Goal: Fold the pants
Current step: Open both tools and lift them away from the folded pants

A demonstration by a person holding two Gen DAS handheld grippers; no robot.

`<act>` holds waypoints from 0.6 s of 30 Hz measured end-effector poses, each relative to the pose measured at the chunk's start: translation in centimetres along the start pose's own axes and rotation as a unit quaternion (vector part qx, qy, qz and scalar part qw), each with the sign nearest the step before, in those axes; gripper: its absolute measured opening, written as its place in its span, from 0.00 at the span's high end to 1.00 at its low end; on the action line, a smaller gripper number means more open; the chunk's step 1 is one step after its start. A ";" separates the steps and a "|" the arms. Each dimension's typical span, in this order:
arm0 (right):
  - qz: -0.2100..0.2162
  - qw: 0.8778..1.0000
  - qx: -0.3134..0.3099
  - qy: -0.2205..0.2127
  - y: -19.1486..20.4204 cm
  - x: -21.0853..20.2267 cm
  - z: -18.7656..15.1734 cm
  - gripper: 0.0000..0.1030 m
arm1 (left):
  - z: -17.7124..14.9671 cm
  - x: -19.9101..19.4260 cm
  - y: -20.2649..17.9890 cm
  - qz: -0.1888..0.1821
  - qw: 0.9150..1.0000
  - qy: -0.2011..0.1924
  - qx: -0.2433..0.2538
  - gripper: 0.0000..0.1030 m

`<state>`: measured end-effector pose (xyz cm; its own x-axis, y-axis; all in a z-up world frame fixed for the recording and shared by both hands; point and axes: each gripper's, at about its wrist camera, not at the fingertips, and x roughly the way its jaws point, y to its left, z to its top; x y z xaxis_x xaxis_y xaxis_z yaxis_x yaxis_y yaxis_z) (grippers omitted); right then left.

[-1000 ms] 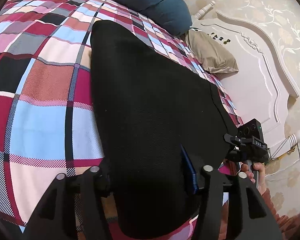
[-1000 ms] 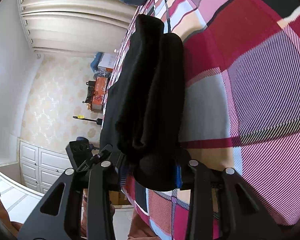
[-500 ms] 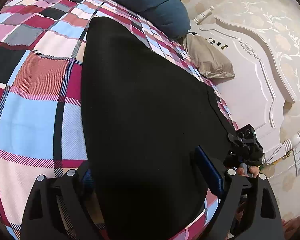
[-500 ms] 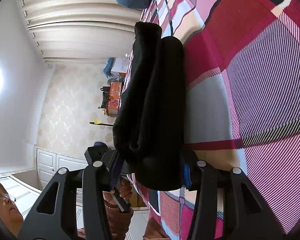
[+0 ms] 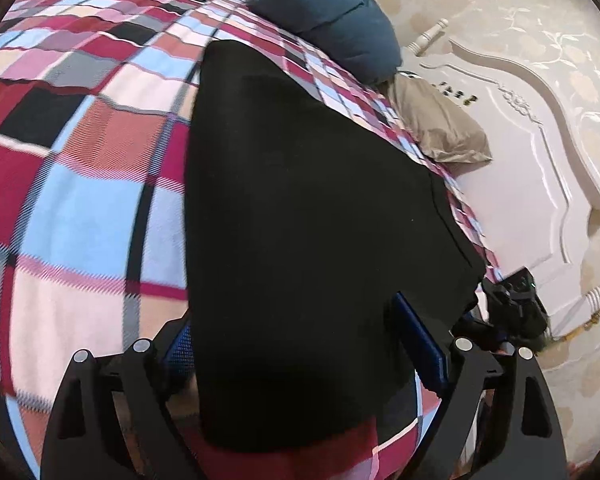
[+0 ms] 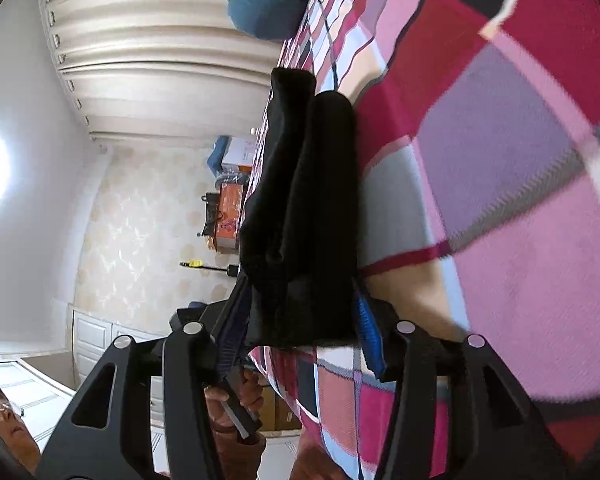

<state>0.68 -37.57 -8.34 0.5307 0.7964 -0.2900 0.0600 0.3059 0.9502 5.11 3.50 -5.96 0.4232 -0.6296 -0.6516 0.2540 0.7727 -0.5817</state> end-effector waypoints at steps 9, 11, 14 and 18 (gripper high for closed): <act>-0.205 0.971 -0.110 -0.052 4.3 -1.1 -4.8 0.28 | -2.9 -3.2 -3.9 0.124 0.989 -0.067 0.055 0.15; -0.267 0.950 -0.146 -0.064 5.7 -0.5 -6.1 0.26 | -3.7 -3.9 -5.1 0.146 0.983 -0.083 0.075 0.15; -0.379 0.897 -0.211 -0.086 7.9 1.0 -8.4 0.22 | -4.8 -4.5 -6.5 0.168 0.977 -0.097 0.094 0.15; -0.414 0.865 -0.267 -0.095 9.4 2.1 -10.7 0.21 | -5.8 -4.9 -7.2 0.173 0.975 -0.103 0.093 0.15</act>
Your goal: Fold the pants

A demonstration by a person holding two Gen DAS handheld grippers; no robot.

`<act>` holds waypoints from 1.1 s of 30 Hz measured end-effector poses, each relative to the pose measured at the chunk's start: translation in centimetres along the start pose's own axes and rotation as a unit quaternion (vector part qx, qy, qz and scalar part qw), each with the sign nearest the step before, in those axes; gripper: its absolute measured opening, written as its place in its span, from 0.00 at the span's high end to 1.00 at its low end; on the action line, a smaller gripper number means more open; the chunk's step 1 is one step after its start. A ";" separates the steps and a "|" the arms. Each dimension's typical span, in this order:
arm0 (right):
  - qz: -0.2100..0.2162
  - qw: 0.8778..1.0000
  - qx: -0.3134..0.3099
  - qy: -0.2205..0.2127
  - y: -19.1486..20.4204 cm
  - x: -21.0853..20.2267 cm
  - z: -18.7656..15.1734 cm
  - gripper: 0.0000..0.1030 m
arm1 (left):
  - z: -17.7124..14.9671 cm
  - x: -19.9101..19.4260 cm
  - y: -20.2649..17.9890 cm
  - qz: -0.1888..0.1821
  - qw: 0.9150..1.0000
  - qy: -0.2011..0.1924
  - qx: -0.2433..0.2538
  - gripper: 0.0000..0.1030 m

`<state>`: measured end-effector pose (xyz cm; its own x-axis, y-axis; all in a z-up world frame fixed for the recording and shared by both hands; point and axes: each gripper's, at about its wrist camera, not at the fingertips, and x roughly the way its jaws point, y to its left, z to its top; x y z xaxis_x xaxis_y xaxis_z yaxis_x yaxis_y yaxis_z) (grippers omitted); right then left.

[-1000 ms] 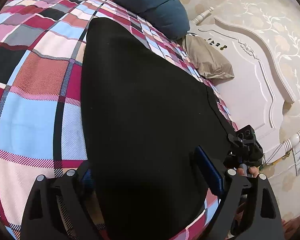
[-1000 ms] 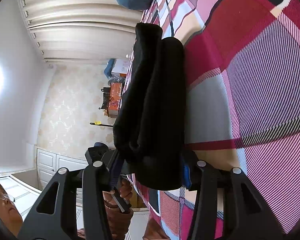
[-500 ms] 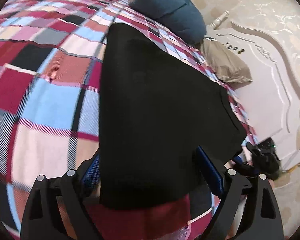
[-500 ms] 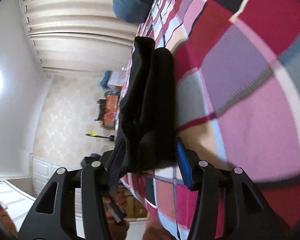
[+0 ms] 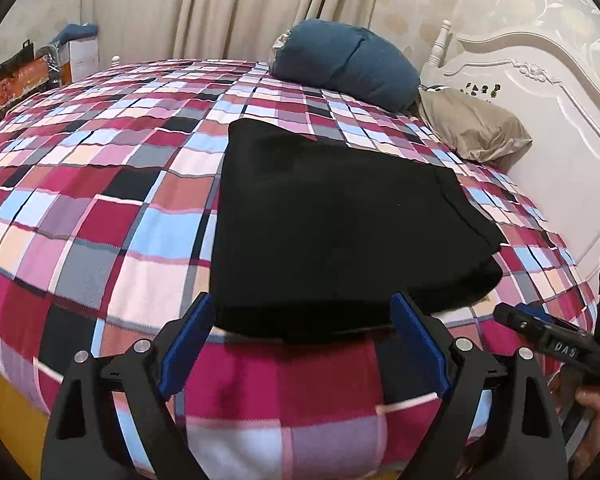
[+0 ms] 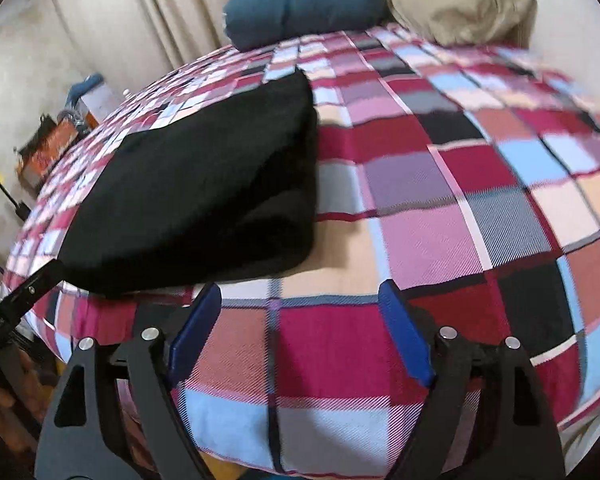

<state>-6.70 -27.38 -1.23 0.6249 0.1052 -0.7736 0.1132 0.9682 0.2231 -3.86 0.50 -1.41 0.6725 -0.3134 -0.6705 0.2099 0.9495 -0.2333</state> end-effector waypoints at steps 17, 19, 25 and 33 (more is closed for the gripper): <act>-0.025 0.999 -0.025 -0.017 2.7 -1.3 -1.1 0.18 | -3.2 0.2 -1.4 0.060 0.997 0.040 -0.001 0.15; -0.025 0.999 -0.027 -0.016 2.8 -1.3 -1.0 0.18 | -3.2 0.2 -1.4 0.058 0.998 0.040 -0.004 0.15; -0.028 0.999 -0.037 -0.017 3.3 -1.3 -1.0 0.18 | -3.1 0.0 -1.4 0.063 0.997 0.036 -0.007 0.15; -0.029 0.999 -0.041 -0.015 3.4 -1.2 -1.0 0.18 | -3.0 -0.2 -1.0 0.080 0.996 0.031 -0.005 0.15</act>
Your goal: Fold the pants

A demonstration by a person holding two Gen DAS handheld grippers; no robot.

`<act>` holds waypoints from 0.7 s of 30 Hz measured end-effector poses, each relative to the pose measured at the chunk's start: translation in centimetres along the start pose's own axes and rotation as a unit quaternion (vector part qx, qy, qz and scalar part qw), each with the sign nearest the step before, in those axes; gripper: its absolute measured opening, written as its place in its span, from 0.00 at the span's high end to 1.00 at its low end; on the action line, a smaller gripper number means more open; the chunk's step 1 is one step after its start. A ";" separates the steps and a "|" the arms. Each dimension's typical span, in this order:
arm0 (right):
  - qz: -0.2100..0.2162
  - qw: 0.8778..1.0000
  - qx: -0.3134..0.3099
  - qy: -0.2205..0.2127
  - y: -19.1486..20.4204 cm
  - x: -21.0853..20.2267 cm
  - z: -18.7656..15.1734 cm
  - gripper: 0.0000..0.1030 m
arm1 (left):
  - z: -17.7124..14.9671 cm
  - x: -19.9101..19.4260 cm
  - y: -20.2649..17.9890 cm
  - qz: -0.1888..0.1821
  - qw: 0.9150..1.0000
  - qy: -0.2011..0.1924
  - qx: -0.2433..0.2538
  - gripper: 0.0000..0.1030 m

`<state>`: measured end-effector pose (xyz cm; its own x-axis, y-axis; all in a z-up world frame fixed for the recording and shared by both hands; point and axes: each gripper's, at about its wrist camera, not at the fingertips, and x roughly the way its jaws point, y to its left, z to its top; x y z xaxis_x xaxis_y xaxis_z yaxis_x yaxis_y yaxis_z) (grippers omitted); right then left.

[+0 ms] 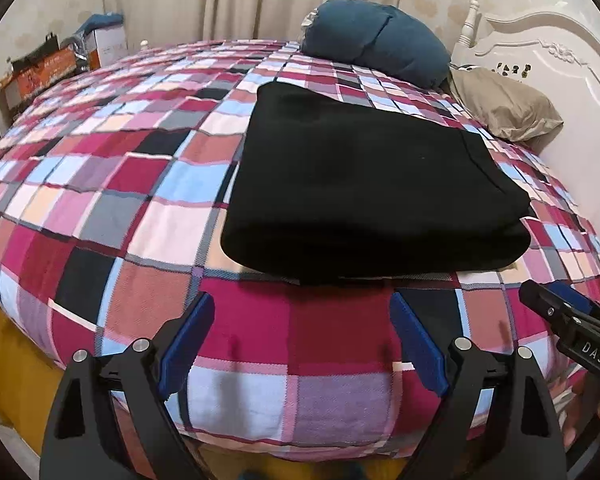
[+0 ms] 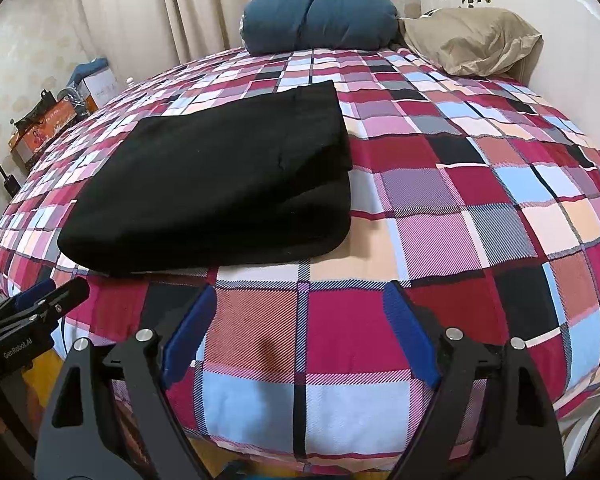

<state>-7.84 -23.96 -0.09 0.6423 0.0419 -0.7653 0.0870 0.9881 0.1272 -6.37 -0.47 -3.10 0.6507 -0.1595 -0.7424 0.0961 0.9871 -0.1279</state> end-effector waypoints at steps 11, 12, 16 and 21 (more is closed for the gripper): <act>0.005 1.000 -0.003 0.007 0.3 0.3 -0.1 0.17 | 0.2 -0.2 0.1 0.005 1.000 -0.004 0.002 0.15; 0.005 1.000 -0.002 0.007 0.3 0.3 -0.1 0.17 | 0.2 -0.3 0.1 0.004 1.000 -0.005 0.002 0.15; 0.006 1.000 -0.002 0.011 0.3 0.5 -0.1 0.17 | 0.3 -0.3 0.0 0.003 1.000 -0.007 0.006 0.15; 0.010 1.000 -0.002 0.014 0.4 0.7 -0.3 0.17 | 0.4 -0.5 -0.7 0.001 1.000 -0.013 0.019 0.15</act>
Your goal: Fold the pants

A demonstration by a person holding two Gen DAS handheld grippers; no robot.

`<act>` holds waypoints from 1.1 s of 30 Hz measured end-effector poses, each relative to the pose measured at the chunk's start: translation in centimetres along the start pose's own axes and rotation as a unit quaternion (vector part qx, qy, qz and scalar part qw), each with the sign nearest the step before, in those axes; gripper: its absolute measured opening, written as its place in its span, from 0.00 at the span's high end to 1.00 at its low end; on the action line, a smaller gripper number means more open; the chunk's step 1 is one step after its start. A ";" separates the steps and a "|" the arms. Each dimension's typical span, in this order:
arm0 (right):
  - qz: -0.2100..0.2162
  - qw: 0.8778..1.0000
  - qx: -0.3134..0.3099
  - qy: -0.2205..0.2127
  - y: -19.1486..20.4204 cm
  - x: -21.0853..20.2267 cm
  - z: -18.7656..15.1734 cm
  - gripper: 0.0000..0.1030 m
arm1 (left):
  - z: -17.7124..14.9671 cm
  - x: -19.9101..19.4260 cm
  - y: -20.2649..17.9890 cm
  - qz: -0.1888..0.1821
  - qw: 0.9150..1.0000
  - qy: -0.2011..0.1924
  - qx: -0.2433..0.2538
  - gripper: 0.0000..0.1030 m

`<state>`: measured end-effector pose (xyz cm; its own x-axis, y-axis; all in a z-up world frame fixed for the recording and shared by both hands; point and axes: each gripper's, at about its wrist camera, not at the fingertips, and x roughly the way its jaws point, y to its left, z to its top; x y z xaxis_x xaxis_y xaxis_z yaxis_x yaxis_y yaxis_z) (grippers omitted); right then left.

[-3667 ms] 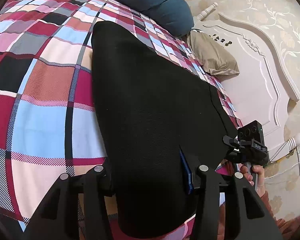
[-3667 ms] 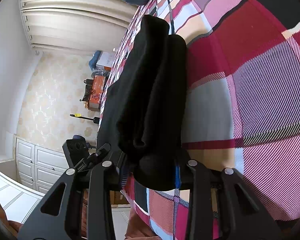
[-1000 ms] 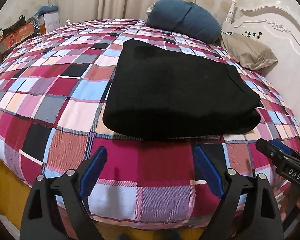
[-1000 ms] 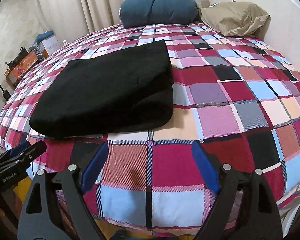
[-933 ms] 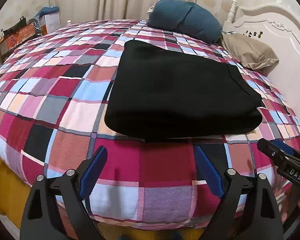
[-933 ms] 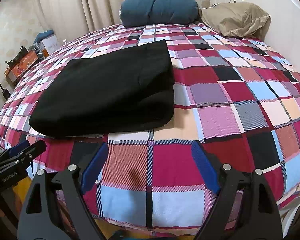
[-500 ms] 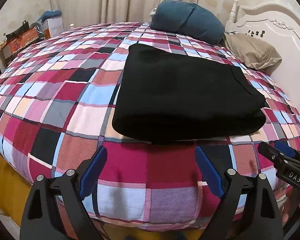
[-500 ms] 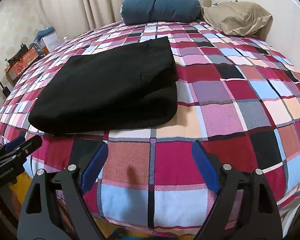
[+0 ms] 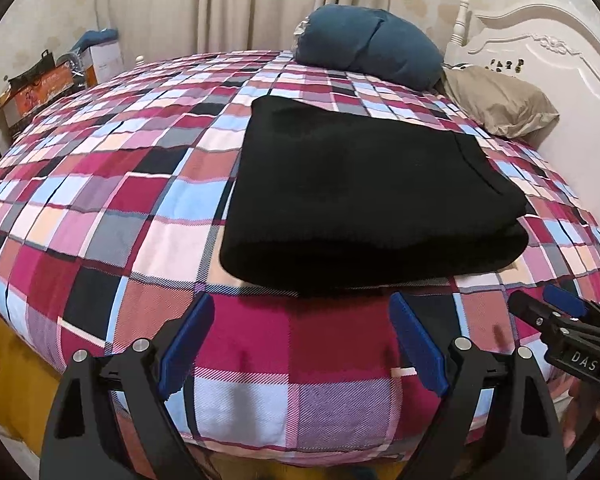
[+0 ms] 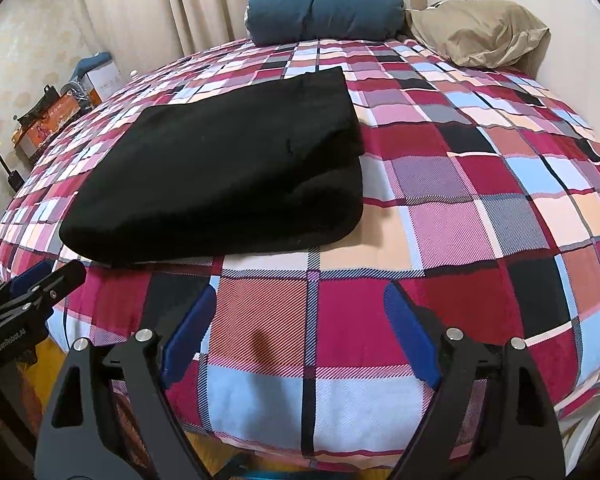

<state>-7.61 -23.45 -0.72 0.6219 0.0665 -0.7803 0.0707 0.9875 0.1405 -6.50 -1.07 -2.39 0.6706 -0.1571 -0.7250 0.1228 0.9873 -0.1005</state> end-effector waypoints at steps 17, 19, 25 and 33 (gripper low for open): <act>0.002 1.000 0.000 0.002 0.3 0.1 0.0 0.17 | 0.8 -0.2 -0.5 0.009 1.000 -0.014 0.014 0.15; 0.003 1.000 -0.001 0.003 0.4 0.2 0.0 0.17 | 0.8 -0.2 -0.7 0.007 1.000 -0.014 0.016 0.15; 0.004 1.000 -0.001 0.004 0.6 0.1 -0.1 0.17 | 0.8 0.0 -0.6 -0.014 1.000 -0.007 0.007 0.15; 0.007 1.000 -0.002 0.007 0.6 0.2 -0.1 0.17 | 0.8 -1.4 -1.5 0.040 0.997 -0.057 0.043 0.15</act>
<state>-7.55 -22.79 -0.89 0.6110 0.0820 -0.7874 0.0588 0.9872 0.1484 -7.09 -2.35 -0.66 0.7592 -0.0845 -0.6454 0.1245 0.9921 0.0166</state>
